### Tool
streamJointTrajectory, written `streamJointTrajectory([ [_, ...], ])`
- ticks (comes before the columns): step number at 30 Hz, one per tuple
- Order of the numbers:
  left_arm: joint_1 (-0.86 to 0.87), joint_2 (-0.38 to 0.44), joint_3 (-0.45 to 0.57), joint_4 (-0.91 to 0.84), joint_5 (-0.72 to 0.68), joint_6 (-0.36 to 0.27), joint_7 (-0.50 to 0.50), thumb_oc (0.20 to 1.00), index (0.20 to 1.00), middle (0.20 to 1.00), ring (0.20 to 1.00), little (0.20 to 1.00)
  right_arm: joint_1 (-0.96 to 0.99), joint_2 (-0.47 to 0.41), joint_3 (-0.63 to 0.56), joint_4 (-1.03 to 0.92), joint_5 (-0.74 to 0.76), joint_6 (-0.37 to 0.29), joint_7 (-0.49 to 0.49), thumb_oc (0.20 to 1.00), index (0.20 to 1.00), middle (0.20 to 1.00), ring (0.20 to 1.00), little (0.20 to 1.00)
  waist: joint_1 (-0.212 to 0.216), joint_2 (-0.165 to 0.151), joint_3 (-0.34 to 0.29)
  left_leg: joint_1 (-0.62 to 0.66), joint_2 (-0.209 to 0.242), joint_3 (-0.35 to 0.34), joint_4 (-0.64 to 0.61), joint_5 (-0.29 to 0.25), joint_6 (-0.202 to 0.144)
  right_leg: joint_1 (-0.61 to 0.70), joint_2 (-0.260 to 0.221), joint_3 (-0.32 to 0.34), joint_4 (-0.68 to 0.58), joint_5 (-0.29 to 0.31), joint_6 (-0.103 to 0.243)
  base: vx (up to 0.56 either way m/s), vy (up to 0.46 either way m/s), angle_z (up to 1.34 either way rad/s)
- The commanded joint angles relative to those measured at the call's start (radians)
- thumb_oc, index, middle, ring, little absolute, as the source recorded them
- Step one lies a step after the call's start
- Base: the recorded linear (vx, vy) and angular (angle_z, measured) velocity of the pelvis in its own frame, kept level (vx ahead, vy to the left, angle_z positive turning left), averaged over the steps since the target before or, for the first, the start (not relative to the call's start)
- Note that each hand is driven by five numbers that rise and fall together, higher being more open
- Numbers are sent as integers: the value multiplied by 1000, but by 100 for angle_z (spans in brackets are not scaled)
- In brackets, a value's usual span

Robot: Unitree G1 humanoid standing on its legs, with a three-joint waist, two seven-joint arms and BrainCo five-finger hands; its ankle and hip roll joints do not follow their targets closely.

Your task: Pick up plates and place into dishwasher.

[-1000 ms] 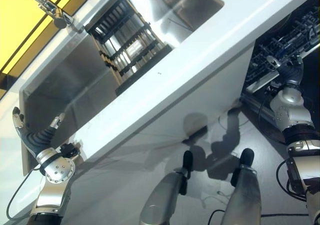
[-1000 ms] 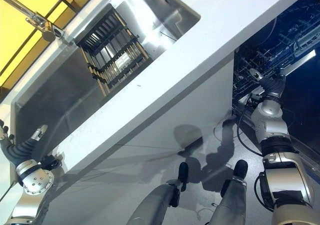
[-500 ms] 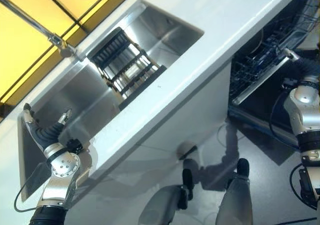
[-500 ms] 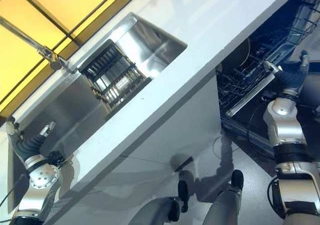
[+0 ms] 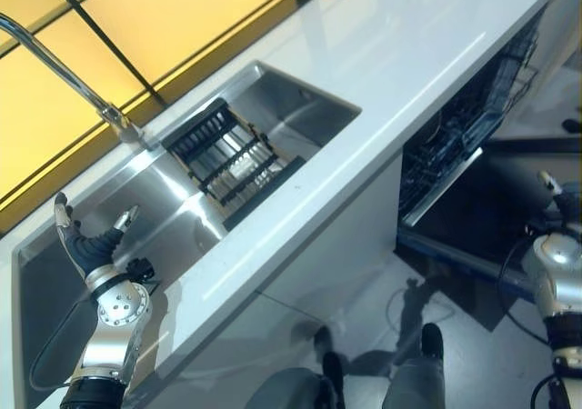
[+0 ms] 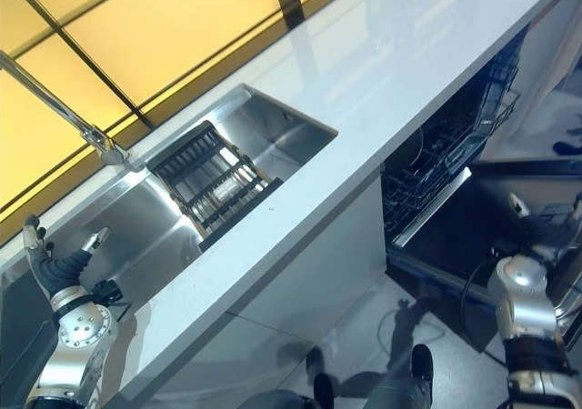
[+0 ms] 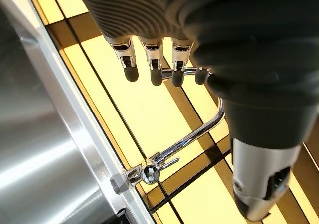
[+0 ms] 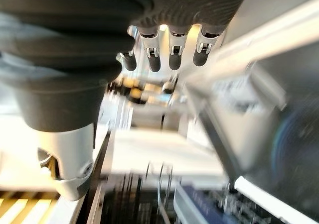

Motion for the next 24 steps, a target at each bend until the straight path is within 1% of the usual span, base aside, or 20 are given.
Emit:
streamJointTrajectory([
  [1,81,-14,28,12,80,-72,-5,1000,1000,1000,1000,1000,60,-30,-62,-90,-28,-42,-140,1000,1000,1000,1000,1000,-37,12,-87,-83,-43,7,130,-91,51,-118,-31,15,52,65,-28,-11,147,-13],
  [4,95,-38,12,32,97,-99,-11,1000,1000,1000,1000,1000,98,-2,-90,-88,-32,-29,-258,1000,1000,1000,1000,1000,-49,38,-72,-82,-56,17,131,-94,65,-160,-37,22,106,63,-34,-44,150,-9],
  [6,104,-44,11,33,94,-101,-21,1000,1000,1000,1000,1000,115,11,-101,-87,-50,-17,-302,1000,1000,1000,1000,1000,-50,55,-61,-84,-59,29,129,-93,72,-184,-44,11,151,59,-36,-26,128,-32],
  [7,111,-50,14,33,95,-101,-28,1000,1000,1000,1000,1000,120,16,-102,-86,-49,-7,-323,1000,1000,1000,1000,1000,-47,66,-56,-85,-57,42,127,-92,77,-197,-49,-9,181,42,-38,-35,136,-40],
  [8,117,-63,17,35,97,-103,-32,1000,1000,1000,1000,1000,118,18,-100,-81,-52,1,-350,1000,1000,1000,1000,1000,-43,85,-45,-91,-45,61,132,-99,81,-217,-50,-38,230,-9,-46,-118,116,-47],
  [9,112,-69,16,39,97,-114,-28,1000,1000,1000,1000,1000,112,25,-97,-77,-53,-2,-369,1000,1000,1000,1000,1000,-43,93,-36,-109,-44,72,135,-97,82,-236,-49,-49,239,-24,-48,-199,71,-64],
  [11,87,-64,3,46,87,-130,-11,1000,1000,1000,1000,1000,94,28,-89,-60,-22,-28,-399,1000,1000,1000,1000,1000,-51,107,-14,-142,-48,82,133,-94,75,-272,-45,-44,218,-10,-46,-222,22,-58],
  [13,61,-59,-14,49,79,-136,3,1000,1000,1000,1000,1000,75,29,-76,-38,-24,-47,-400,1000,1000,1000,1000,1000,-58,121,3,-163,-54,89,127,-89,71,-299,-39,-30,197,3,-43,-138,42,-15],
  [16,32,-66,-31,46,64,-140,17,1000,1000,1000,1000,1000,38,31,-36,-10,4,-68,-396,1000,1000,1000,1000,1000,-72,157,44,-208,-63,103,124,-78,65,-356,-38,-10,185,13,-39,-99,85,-31],
  [20,11,-67,-49,34,55,-152,49,1000,1000,1000,1000,1000,-2,50,9,10,61,-154,-349,1000,1000,1000,1000,1000,-86,192,106,-283,-66,128,147,-72,63,-439,-30,28,200,14,-41,-85,26,-51],
  [23,-1,-69,-58,24,55,-149,63,1000,1000,1000,1000,1000,-39,78,36,30,107,-244,-313,1000,1000,1000,1000,1000,-91,216,154,-342,-66,140,181,-71,59,-495,-26,50,233,3,-44,-45,-38,-18],
  [24,-2,-63,-64,25,53,-149,65,1000,1000,1000,1000,1000,-59,88,41,41,150,-288,-281,1000,1000,1000,1000,1000,-87,226,156,-371,-65,144,193,-73,58,-522,-26,55,248,-5,-46,-7,-39,-33],
])
